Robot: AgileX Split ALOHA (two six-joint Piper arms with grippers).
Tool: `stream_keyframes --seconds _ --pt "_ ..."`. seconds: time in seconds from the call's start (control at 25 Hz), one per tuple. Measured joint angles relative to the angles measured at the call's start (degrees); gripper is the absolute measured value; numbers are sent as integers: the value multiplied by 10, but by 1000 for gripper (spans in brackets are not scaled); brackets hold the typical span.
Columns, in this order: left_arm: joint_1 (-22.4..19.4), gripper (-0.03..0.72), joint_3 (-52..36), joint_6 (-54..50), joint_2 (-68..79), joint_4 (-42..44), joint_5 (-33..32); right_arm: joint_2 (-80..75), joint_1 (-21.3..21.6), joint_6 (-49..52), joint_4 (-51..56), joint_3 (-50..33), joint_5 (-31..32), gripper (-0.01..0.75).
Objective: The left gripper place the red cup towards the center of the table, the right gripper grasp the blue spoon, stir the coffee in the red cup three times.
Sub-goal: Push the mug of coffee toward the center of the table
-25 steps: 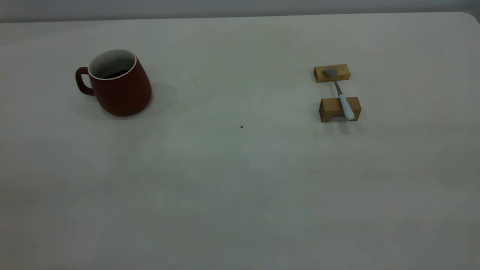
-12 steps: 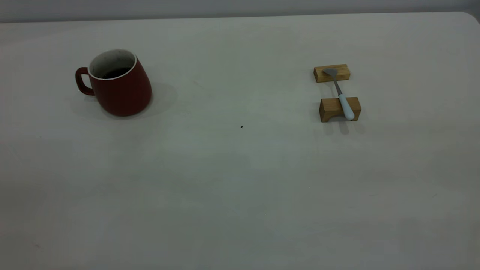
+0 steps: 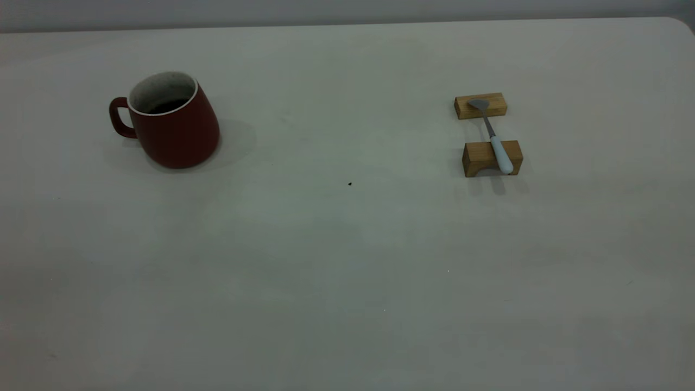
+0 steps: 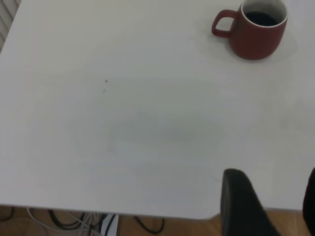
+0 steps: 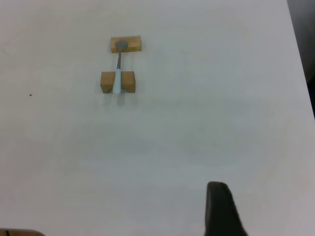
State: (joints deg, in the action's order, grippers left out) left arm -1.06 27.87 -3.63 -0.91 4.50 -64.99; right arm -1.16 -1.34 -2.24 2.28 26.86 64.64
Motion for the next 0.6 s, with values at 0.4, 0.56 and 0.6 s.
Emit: stream_keyframes --seconds 0.4,0.56,0.6 --pt "0 382 81 11 290 -6 60 0 0 0 0 0 0 493" --pt "0 415 128 75 453 1 106 0 0 0 0 0 0 493" --pt "0 442 142 102 494 1 119 0 0 0 0 0 0 493"
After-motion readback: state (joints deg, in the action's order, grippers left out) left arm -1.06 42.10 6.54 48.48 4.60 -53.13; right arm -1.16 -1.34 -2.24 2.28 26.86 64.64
